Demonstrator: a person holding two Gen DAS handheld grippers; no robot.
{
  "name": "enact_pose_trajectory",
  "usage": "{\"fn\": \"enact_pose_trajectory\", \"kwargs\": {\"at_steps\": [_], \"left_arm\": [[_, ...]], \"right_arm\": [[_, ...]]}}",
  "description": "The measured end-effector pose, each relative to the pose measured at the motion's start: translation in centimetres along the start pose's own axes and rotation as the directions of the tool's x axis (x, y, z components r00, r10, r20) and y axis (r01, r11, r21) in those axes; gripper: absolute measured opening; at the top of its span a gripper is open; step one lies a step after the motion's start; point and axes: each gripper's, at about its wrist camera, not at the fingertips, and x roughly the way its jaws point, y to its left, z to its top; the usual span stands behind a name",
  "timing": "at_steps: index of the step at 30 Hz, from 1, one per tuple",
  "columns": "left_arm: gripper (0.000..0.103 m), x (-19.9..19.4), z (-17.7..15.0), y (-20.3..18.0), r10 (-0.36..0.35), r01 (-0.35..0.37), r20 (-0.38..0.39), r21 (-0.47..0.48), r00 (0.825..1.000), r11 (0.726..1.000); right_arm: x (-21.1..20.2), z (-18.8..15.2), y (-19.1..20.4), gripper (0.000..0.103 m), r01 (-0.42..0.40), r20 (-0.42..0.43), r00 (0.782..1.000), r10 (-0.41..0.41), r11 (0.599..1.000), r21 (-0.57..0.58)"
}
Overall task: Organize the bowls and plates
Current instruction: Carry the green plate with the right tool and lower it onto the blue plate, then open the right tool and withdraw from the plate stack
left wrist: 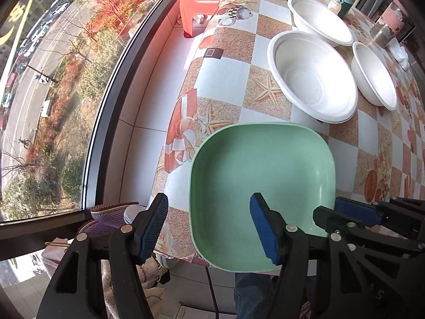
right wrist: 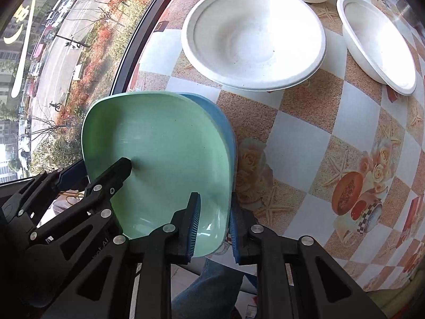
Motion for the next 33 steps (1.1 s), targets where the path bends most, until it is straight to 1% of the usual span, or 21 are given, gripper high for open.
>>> {"fn": "enact_pose_trajectory", "kwargs": {"at_steps": [1, 2, 3, 4, 5, 6, 7, 9, 13, 16, 20, 25, 29, 33], "left_arm": [[0.078, -0.1, -0.1, 0.2, 0.012, -0.012, 0.007, -0.002, 1.000, 1.000], [0.079, -0.2, -0.2, 0.4, 0.016, -0.016, 0.009, -0.008, 1.000, 1.000], [0.080, -0.2, -0.3, 0.7, 0.009, -0.008, 0.007, -0.017, 1.000, 1.000], [0.082, -0.3, -0.3, 1.0, -0.007, 0.007, 0.003, -0.028, 1.000, 1.000], [0.082, -0.4, -0.5, 1.2, -0.020, 0.020, 0.000, -0.035, 1.000, 0.999], [0.082, -0.5, -0.7, 1.3, -0.027, 0.027, 0.002, -0.037, 1.000, 0.999], [0.083, -0.5, -0.9, 1.3, -0.029, 0.029, 0.005, -0.035, 1.000, 0.999], [0.083, -0.6, -1.3, 1.0, -0.020, 0.020, 0.004, -0.025, 1.000, 0.999], [0.083, -0.8, -1.2, -0.1, -0.010, 0.010, 0.008, 0.004, 1.000, 1.000], [0.083, -1.4, -0.2, -0.6, -0.009, 0.009, 0.031, 0.022, 0.999, 1.000], [0.083, -1.9, 1.1, -1.3, -0.015, 0.013, 0.046, 0.044, 0.999, 0.999], [0.083, -2.6, 1.3, -2.7, -0.058, 0.055, 0.041, 0.068, 0.997, 0.996], [0.083, -3.0, 1.3, -4.5, -0.087, 0.083, 0.032, 0.120, 0.996, 0.989], [0.083, -4.1, 2.0, -6.0, -0.102, 0.093, 0.047, 0.163, 0.994, 0.982]], "right_arm": [[0.0, 0.0, 0.1, 0.026, 0.011, 0.000, 1.000, -0.011, 1.000, -0.008], [-0.3, -0.2, -0.2, 0.030, 0.027, 0.000, 1.000, -0.027, 1.000, -0.017], [-0.4, -0.2, -0.4, 0.041, 0.038, 0.006, 0.999, -0.038, 0.999, -0.019], [-0.5, -0.4, -0.7, 0.058, 0.048, 0.011, 0.999, -0.048, 0.999, -0.014], [-0.9, -0.6, -1.4, 0.067, 0.052, 0.016, 0.999, -0.052, 0.999, -0.005], [-1.3, -0.9, -2.1, 0.083, 0.047, 0.019, 0.999, -0.047, 0.999, 0.003], [-1.4, -1.1, -2.6, 0.092, 0.039, 0.019, 0.999, -0.039, 0.999, 0.011], [-1.8, -1.8, -3.5, 0.098, 0.037, 0.017, 0.999, -0.037, 0.999, 0.030], [-2.3, -3.2, -5.0, 0.099, 0.053, 0.011, 0.999, -0.054, 0.996, 0.077], [-2.4, -4.1, -6.1, 0.099, 0.061, 0.002, 0.998, -0.062, 0.991, 0.118], [-3.9, -4.5, -7.8, 0.099, 0.055, 0.007, 0.998, -0.057, 0.987, 0.149], [-4.8, -4.8, -9.3, 0.099, 0.055, 0.031, 0.998, -0.063, 0.977, 0.205], [-5.2, -5.6, -10.4, 0.099, 0.054, 0.051, 0.996, -0.070, 0.963, 0.264], [-6.0, -6.4, -11.9, 0.099, 0.051, 0.081, 0.994, -0.080, 0.949, 0.312]]}}
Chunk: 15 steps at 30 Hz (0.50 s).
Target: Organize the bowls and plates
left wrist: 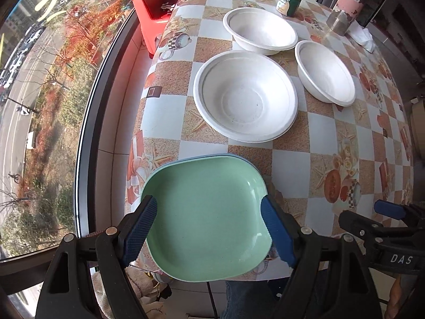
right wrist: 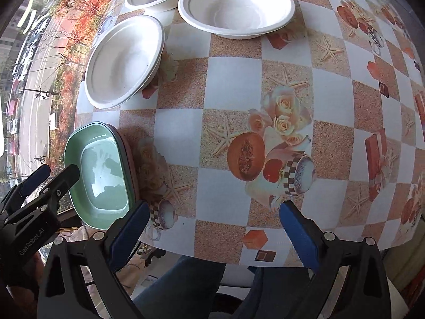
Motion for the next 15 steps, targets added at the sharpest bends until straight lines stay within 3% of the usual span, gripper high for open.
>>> {"fn": "enact_pose_trajectory", "kwargs": {"at_steps": [6, 10, 15], "left_arm": [[0.083, -1.4, 2.2, -2.2, -0.046, 0.045, 0.032, 0.025, 0.998, 0.999], [0.083, -1.2, 3.6, -3.2, -0.028, 0.027, 0.034, 0.033, 0.999, 0.999], [0.083, -0.3, 5.8, -1.4, 0.019, -0.019, 0.007, -0.040, 1.000, 0.999]], "right_arm": [[-2.2, 0.3, -4.8, 0.099, -0.003, 0.024, 1.000, 0.001, 0.996, 0.091], [-3.1, 0.7, -7.5, 0.099, 0.001, 0.031, 0.999, -0.005, 0.990, 0.140], [-3.3, 2.3, -7.7, 0.099, -0.012, 0.025, 1.000, 0.009, 0.991, 0.131]]}}
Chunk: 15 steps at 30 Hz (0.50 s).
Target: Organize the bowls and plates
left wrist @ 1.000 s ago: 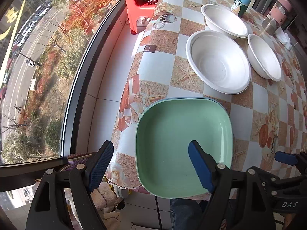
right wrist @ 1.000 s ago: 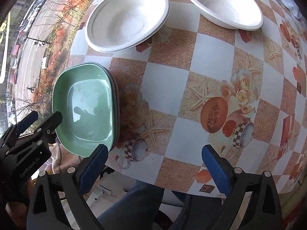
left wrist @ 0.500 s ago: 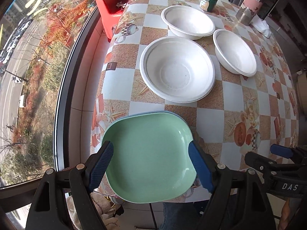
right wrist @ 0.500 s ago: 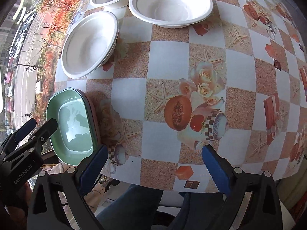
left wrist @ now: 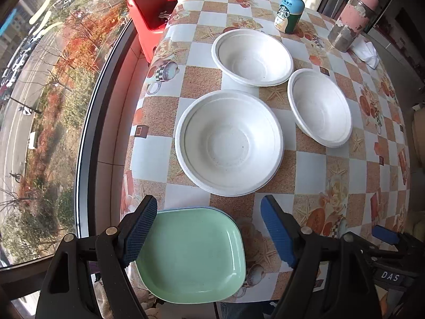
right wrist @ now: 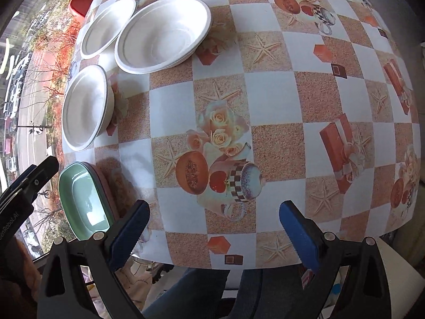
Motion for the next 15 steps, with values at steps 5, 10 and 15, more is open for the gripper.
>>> {"fn": "enact_pose_trajectory", "kwargs": {"at_steps": [5, 10, 15], "left_arm": [[0.083, 1.9, 2.7, 1.7, 0.059, -0.060, -0.032, -0.029, 0.998, 0.998], [0.083, 4.4, 4.7, 2.9, 0.086, -0.091, -0.069, -0.062, 0.994, 0.994], [0.083, 7.0, 6.0, 3.2, 0.104, -0.109, -0.104, -0.050, 0.989, 0.993]], "right_arm": [[1.1, 2.9, 2.6, 0.099, -0.044, -0.019, 0.999, 0.043, 0.998, -0.035], [2.6, 6.1, 6.1, 0.099, -0.085, -0.033, 0.996, 0.084, 0.994, -0.061], [4.2, 8.2, 7.7, 0.099, -0.116, -0.035, 0.993, 0.115, 0.993, -0.017]]}}
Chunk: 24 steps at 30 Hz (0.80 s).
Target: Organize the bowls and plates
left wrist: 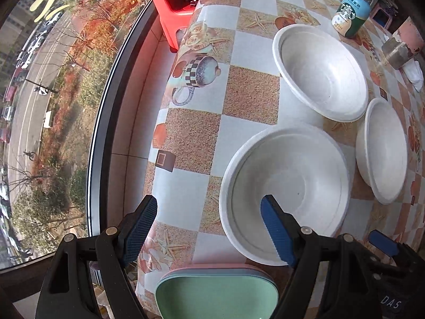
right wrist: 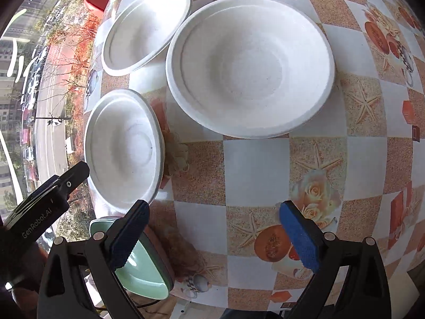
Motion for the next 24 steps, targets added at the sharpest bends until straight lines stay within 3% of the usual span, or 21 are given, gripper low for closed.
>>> {"fn": "enact_pose_trajectory", "kwargs": {"at_steps": [7, 9, 11, 12, 13, 14, 16, 17, 19, 24], "left_arm": [[0.082, 2.3, 0.9, -0.9, 0.035, -0.034, -0.014, 0.044, 0.999, 0.998], [0.073, 2.8, 1.0, -0.8, 0.024, -0.023, -0.021, 0.042, 0.999, 0.999], [0.045, 3.4, 0.9, -0.8, -0.008, 0.009, -0.047, 0.037, 0.999, 0.999], [0.041, 3.7, 0.9, -0.9, -0.035, 0.038, -0.061, 0.034, 0.998, 0.999], [0.030, 3.9, 0.8, -1.0, -0.065, 0.068, -0.070, 0.031, 0.995, 0.997], [0.027, 4.0, 0.8, -1.2, -0.076, 0.079, -0.070, 0.035, 0.995, 0.996], [0.027, 3.5, 0.5, -1.8, -0.061, 0.064, -0.048, 0.065, 0.997, 0.996], [0.026, 3.5, 0.4, -2.3, -0.063, 0.066, -0.047, 0.083, 0.997, 0.994], [0.026, 3.2, 0.1, -2.8, -0.041, 0.046, -0.048, 0.108, 0.998, 0.993], [0.026, 2.9, -1.4, -4.0, -0.045, 0.053, -0.068, 0.129, 0.997, 0.990]], "right_arm": [[1.9, 1.6, 1.3, 0.099, -0.018, -0.022, 1.000, 0.018, 1.000, 0.021], [2.3, 1.8, 1.6, 0.098, -0.019, -0.028, 0.999, 0.020, 1.000, 0.022], [2.4, 1.9, 1.6, 0.083, -0.026, -0.034, 0.999, 0.027, 0.999, 0.027], [2.5, 2.0, 1.6, 0.073, -0.023, -0.034, 0.999, 0.024, 0.999, 0.033], [2.3, 2.0, 1.7, 0.069, -0.025, -0.024, 0.999, 0.026, 0.999, 0.035], [2.2, 2.2, 1.9, 0.062, -0.044, -0.021, 0.999, 0.044, 0.999, 0.029], [2.5, 2.4, 2.2, 0.038, -0.095, -0.041, 0.995, 0.095, 0.995, 0.021], [2.6, 2.5, 2.4, 0.034, -0.106, -0.050, 0.993, 0.107, 0.994, 0.013], [2.4, 2.4, 2.9, 0.016, -0.115, -0.057, 0.992, 0.114, 0.993, -0.017], [2.0, 1.1, 1.7, 0.016, -0.096, -0.077, 0.993, 0.093, 0.994, -0.043]]}}
